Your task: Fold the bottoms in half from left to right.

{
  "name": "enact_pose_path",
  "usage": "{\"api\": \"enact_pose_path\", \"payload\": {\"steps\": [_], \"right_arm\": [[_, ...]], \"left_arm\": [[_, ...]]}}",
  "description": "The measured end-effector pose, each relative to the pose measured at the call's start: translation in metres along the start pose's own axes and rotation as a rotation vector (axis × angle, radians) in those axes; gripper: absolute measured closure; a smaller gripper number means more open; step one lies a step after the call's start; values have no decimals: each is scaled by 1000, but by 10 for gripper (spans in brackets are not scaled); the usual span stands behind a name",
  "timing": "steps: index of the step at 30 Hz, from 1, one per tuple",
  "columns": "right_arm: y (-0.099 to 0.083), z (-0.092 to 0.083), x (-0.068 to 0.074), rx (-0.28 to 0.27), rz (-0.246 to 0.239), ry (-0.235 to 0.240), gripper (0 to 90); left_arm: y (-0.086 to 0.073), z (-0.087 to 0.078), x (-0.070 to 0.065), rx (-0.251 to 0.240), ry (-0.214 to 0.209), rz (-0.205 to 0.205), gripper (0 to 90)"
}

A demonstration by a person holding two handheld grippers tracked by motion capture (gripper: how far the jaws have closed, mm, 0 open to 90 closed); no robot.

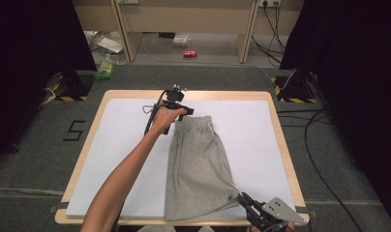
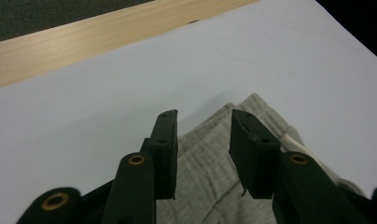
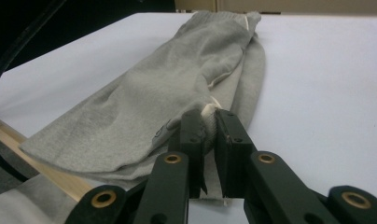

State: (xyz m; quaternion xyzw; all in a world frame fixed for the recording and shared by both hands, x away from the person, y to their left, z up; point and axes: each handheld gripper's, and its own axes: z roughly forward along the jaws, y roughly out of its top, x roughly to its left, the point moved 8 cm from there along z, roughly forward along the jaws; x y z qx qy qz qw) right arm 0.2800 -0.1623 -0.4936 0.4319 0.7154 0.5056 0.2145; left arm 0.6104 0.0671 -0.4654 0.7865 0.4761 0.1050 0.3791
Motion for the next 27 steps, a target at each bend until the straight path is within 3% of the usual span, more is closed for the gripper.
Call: {"api": "enact_pose_path", "payload": {"steps": [2, 3, 5, 7, 9, 10, 12, 15, 16, 17, 20, 21, 24, 27], "right_arm": [[-4, 0, -2, 27, 11, -7, 782], [-4, 0, -2, 27, 11, -7, 782], [-5, -3, -8, 44, 34, -28, 674], [-1, -5, -11, 26, 40, -34, 640], [2, -5, -11, 25, 34, -35, 639], [11, -1, -13, 26, -4, -44, 626], [14, 2, -13, 31, -17, -44, 624], [28, 27, -19, 66, -70, -40, 623], [28, 27, -19, 66, -70, -40, 623], [31, 42, -23, 96, -84, -32, 615], [36, 63, -25, 137, -97, -12, 592], [36, 63, -25, 137, -97, -12, 592], [40, 100, -30, 205, -103, 15, 578], [42, 115, -32, 227, -104, 27, 582]], "left_arm": [[-9, -5, 13, 5, 24, 12, 595], [-9, -5, 13, 5, 24, 12, 590], [-19, -8, 25, 8, 35, 1, 581], [-25, -8, 32, 16, 46, 1, 575], [-28, -7, 37, 15, 50, -8, 573], [-34, -7, 41, 17, 50, -19, 570], [-37, -7, 44, 19, 51, -23, 566], [-43, -9, 49, 17, 49, -32, 563], [-43, -9, 49, 17, 49, -32, 561], [-44, -9, 50, 17, 47, -33, 558], [-47, -11, 51, 12, 47, -35, 549], [-47, -11, 51, 12, 47, -35, 543], [-49, -12, 50, 6, 42, -30, 539], [-49, -12, 49, 3, 40, -28, 534]]}}
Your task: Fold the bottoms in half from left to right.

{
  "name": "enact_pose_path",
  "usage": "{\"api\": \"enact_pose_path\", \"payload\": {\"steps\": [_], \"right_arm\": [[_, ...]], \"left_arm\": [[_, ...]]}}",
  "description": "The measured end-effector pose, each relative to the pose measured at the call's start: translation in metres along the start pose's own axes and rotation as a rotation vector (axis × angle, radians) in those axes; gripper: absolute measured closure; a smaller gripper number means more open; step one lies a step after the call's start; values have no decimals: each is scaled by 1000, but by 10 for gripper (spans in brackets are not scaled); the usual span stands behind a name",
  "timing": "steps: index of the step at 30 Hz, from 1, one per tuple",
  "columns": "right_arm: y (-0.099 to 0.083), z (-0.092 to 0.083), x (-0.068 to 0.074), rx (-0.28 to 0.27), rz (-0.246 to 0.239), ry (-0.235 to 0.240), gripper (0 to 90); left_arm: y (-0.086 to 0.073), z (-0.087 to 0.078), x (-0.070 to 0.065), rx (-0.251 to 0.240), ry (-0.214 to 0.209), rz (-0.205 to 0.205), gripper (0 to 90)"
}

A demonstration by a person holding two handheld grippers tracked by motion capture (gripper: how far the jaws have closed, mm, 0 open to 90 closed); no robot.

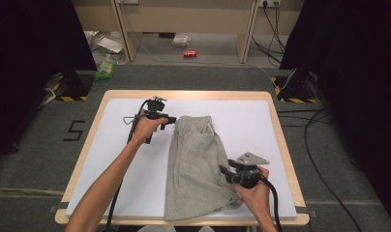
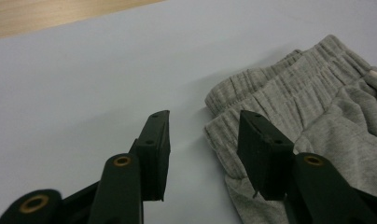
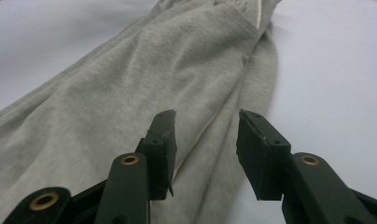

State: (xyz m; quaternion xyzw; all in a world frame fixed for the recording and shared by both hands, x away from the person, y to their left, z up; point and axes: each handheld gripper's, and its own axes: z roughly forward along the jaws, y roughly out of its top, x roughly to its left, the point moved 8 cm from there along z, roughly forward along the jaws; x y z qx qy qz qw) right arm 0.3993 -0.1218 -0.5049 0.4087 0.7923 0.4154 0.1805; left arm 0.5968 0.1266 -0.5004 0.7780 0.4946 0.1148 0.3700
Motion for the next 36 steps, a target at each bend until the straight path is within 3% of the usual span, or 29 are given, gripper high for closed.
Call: {"api": "enact_pose_path", "payload": {"steps": [3, 8, 10, 13, 14, 15, 16, 19, 21, 26, 28, 32, 33, 36], "right_arm": [[12, 28, -6, 32, -11, -3, 604], [17, 45, -11, 71, -1, -27, 588], [16, 56, -13, 117, 27, -26, 553], [13, 66, -16, 142, 52, -18, 604], [13, 66, -16, 142, 52, -18, 604], [13, 69, -16, 138, 38, -3, 748], [13, 69, -16, 130, 27, -4, 794], [16, 65, -17, 115, 22, -4, 882], [25, 54, -21, 69, 12, -17, 899], [34, 44, -27, 36, 5, -36, 900], [37, 40, -38, 26, 9, -85, 900], [31, 41, -49, 37, 27, -101, 900], [19, 48, -52, 71, 32, -105, 900], [11, 54, -53, 100, 25, -105, 900]], "left_arm": [[-1, -2, 0, 0, 3, 8, 530], [-2, -2, 3, 2, 6, 7, 529], [-2, -2, 3, 1, 6, 1, 528], [-3, -2, 3, 4, 7, 4, 526], [-3, -2, 3, 4, 6, 4, 526], [-3, -1, 2, 3, 2, 5, 524], [-3, -1, 2, 2, 1, 4, 524], [-3, -1, 3, 2, 2, 3, 524], [-3, -1, 3, 2, 2, 0, 523], [-3, -1, 4, -1, 2, -2, 524], [-2, -1, 3, -1, 3, -2, 524], [-2, 0, 3, -2, 2, -5, 524], [-2, 1, 3, 2, 2, -2, 524], [-3, 2, 2, 4, 1, -2, 521]]}}
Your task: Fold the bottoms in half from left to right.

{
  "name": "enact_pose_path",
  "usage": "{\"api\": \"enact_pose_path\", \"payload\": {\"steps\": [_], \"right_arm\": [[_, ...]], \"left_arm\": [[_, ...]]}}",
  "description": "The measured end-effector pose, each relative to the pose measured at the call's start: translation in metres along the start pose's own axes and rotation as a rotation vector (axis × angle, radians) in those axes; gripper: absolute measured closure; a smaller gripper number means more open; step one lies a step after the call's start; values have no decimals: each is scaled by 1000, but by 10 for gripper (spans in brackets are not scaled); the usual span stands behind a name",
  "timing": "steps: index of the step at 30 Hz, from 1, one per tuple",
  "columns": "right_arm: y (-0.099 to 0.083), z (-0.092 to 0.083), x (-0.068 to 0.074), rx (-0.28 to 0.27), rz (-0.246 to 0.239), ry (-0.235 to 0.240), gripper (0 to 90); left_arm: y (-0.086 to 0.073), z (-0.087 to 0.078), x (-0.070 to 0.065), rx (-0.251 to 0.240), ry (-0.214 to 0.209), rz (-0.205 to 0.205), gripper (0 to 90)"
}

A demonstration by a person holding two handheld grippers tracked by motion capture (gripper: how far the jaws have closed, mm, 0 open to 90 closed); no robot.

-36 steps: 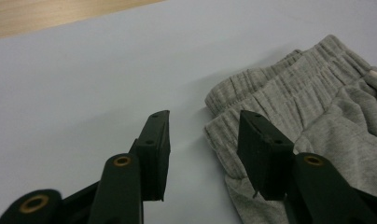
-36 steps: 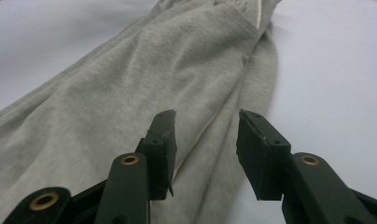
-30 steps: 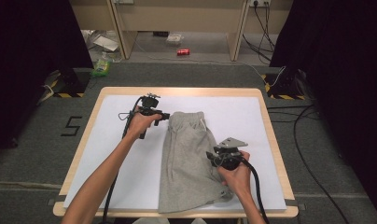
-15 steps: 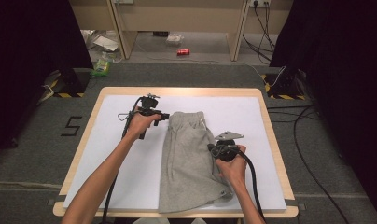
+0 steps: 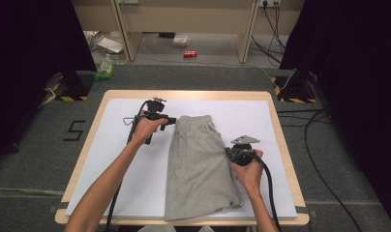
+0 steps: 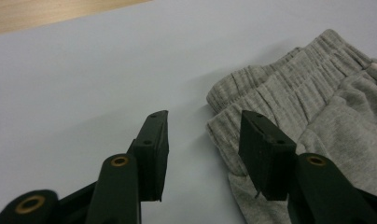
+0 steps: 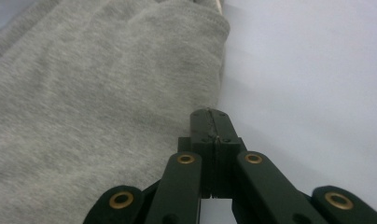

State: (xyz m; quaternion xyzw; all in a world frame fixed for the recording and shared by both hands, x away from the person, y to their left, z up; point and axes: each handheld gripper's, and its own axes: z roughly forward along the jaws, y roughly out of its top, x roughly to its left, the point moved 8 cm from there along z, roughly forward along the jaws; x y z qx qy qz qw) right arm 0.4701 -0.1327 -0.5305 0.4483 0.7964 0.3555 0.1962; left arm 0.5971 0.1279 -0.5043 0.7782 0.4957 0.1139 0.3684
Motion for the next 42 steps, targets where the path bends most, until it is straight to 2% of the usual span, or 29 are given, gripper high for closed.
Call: {"api": "enact_pose_path", "payload": {"steps": [2, 3, 5, 6, 7, 8, 9, 10, 11, 12, 13, 16, 17, 18, 19, 22, 26, 28, 29, 30, 31, 32, 33, 35, 36, 37, 40, 42], "right_arm": [[1, -1, 0, -1, 3, 1, 900], [6, -7, 0, -16, 4, -8, 835], [11, -18, 1, -39, -31, -31, 772], [11, -18, 1, -39, -31, -31, 772], [13, -31, 9, -53, -30, 2, 676], [13, -31, 9, -53, -30, 2, 676], [11, -37, 14, -41, -28, 19, 639], [3, -45, 25, -30, -49, 39, 617], [-3, -48, 30, -17, -57, 35, 603], [-3, -48, 30, -17, -57, 35, 603], [-17, -50, 35, 17, -66, 29, 582], [-36, -52, 36, 51, -63, 13, 568], [-44, -54, 33, 65, -67, -10, 569], [-44, -54, 33, 65, -67, -10, 569], [-54, -56, 27, 74, -70, -47, 568], [-61, -61, 19, 70, -47, -51, 541], [-63, -70, 19, 63, -62, -75, 510], [-57, -80, 24, 18, -67, -64, 501], [-54, -86, 30, -9, -66, -37, 494], [-56, -92, 41, -13, -75, 7, 492], [-56, -92, 41, -13, -75, 7, 492], [-64, -94, 49, 2, -86, 17, 491], [-64, -94, 49, 2, -86, 17, 491], [-75, -94, 53, 35, -92, 19, 491], [-81, -93, 52, 47, -94, 7, 492], [-92, -91, 47, 92, -103, -28, 476], [-96, -90, 45, 88, -77, -10, 467], [-95, -93, 43, 87, -69, -20, 439]], "left_arm": [[0, 0, -1, -3, -1, 2, 519], [1, -1, -1, -9, -2, 5, 513], [2, -2, -2, -13, -2, 5, 507], [2, -3, -2, -18, -2, 5, 507], [3, -4, -4, -19, -7, 7, 502], [3, -4, -4, -19, -7, 7, 501], [3, -4, -4, -19, -8, 7, 501], [2, -4, -4, -18, -8, 8, 497], [2, -3, -5, -16, -8, 10, 495], [2, -3, -5, -16, -8, 10, 494], [1, -3, -6, -16, -11, 8, 493], [1, -2, -8, -18, -16, 10, 491], [0, -2, -8, -15, -16, 15, 490], [0, -2, -8, -14, -14, 17, 490], [-1, -1, -7, -10, -8, 24, 488], [-1, 0, -6, -10, -4, 23, 488], [-2, -1, -5, -8, -3, 23, 487], [-2, -1, -5, -13, -4, 18, 486], [-1, -1, -5, -15, -4, 17, 485], [-1, -2, -5, -17, -3, 17, 485], [-1, -2, -5, -19, -3, 17, 485], [0, -2, -7, -21, -5, 20, 484], [0, -2, -7, -21, -5, 20, 483], [0, -2, -9, -19, -11, 23, 481], [0, -2, -11, -16, -16, 24, 479], [0, -1, -12, -15, -17, 26, 475], [0, 0, -15, -16, -19, 25, 470], [-1, 2, -16, -16, -25, 21, 467]]}}
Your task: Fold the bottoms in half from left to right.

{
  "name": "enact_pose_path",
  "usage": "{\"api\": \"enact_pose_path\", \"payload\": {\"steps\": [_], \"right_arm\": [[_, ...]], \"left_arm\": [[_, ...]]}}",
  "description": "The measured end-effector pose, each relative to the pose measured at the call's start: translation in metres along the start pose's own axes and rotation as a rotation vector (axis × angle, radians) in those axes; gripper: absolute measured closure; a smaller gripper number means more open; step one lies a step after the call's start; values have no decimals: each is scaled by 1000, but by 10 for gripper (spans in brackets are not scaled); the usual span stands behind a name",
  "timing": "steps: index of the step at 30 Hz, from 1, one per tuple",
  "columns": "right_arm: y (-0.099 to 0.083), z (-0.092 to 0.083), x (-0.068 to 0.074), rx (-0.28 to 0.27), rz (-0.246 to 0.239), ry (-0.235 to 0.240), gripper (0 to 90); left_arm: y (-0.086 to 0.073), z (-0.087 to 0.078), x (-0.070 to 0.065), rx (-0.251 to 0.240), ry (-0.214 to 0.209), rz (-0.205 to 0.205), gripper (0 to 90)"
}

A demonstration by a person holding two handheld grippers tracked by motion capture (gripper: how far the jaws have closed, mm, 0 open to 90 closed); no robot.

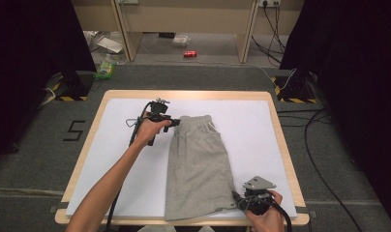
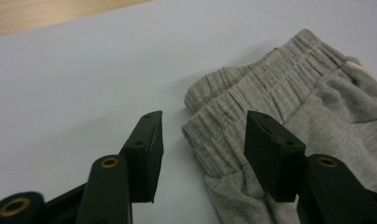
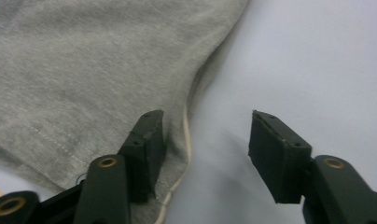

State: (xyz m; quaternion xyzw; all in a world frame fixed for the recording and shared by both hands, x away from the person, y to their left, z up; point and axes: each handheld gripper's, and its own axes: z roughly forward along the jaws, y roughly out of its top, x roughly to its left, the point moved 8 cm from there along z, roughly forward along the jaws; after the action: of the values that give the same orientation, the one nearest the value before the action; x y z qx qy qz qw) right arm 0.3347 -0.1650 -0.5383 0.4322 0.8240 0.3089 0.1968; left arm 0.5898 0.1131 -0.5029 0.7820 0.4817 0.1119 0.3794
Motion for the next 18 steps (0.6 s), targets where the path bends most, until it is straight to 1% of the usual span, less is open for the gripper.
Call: {"api": "enact_pose_path", "payload": {"steps": [1, 3, 4, 5, 6, 7, 8, 11, 12, 13, 16, 17, 18], "right_arm": [[5, -3, 1, -18, -10, -9, 435], [11, -7, 4, -50, -13, -9, 432], [11, -7, 4, -50, -13, -9, 429], [19, -11, 10, -90, -11, 4, 420], [19, -11, 10, -90, -11, 4, 420], [24, -13, 17, -118, -10, 29, 416], [24, -13, 17, -118, -10, 29, 416], [30, -14, 31, -148, -20, 60, 415], [34, -14, 41, -164, -32, 81, 416], [34, -14, 41, -164, -32, 81, 416], [40, -14, 55, -180, -62, 109, 416], [43, -13, 64, -188, -70, 129, 416], [44, -13, 67, -191, -73, 137, 415]], "left_arm": [[0, 1, -1, 2, -4, -3, 458], [0, 2, -3, 2, -4, -3, 449], [0, 3, -4, 5, 0, -4, 449], [-1, 5, -5, 6, 0, -8, 445], [-1, 5, -5, 6, 0, -8, 443], [-2, 7, -6, 11, -1, -10, 439], [-2, 8, -8, 13, -6, -15, 439], [-3, 12, -12, 14, -16, -23, 432], [-4, 15, -14, 16, -16, -25, 430], [-4, 15, -14, 16, -16, -25, 430], [-6, 21, -17, 28, -6, -22, 429], [-8, 25, -17, 42, 10, -9, 432], [-8, 25, -17, 42, 10, -9, 433]]}}
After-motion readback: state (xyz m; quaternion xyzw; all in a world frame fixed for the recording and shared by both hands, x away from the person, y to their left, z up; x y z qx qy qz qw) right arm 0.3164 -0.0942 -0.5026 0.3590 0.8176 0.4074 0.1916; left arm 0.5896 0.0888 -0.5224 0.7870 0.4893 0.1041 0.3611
